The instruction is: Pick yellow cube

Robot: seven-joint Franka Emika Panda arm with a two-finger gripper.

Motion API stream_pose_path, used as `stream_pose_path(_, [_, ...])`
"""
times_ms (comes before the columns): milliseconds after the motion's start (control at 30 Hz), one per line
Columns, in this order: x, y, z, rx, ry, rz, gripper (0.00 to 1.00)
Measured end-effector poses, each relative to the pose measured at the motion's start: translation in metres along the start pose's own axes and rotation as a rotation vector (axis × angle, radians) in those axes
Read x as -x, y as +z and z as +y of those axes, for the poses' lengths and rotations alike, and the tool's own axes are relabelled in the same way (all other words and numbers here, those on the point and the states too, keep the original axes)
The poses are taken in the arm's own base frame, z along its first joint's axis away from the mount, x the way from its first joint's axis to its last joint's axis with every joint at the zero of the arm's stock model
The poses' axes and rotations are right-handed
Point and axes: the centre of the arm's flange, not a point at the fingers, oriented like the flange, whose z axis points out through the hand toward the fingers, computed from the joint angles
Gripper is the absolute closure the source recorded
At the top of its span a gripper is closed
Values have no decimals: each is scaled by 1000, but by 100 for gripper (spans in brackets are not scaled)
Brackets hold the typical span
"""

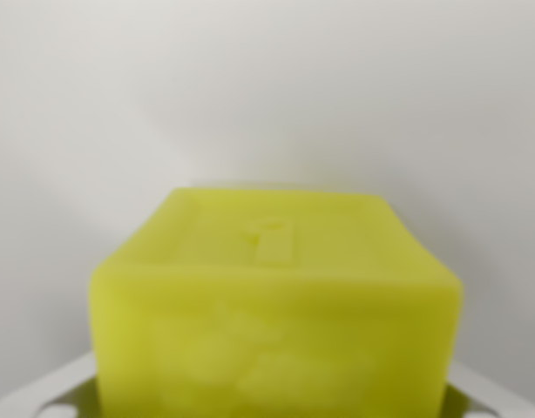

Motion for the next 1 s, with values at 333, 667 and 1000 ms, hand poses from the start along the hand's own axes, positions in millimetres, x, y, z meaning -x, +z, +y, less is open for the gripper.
stream_pose_path(333, [0,-25,0,0,0,-1,100])
stream_pose_path(667, [0,-50,0,0,0,0,100])
stream_pose_path(1000, [0,-75,0,0,0,-1,100])
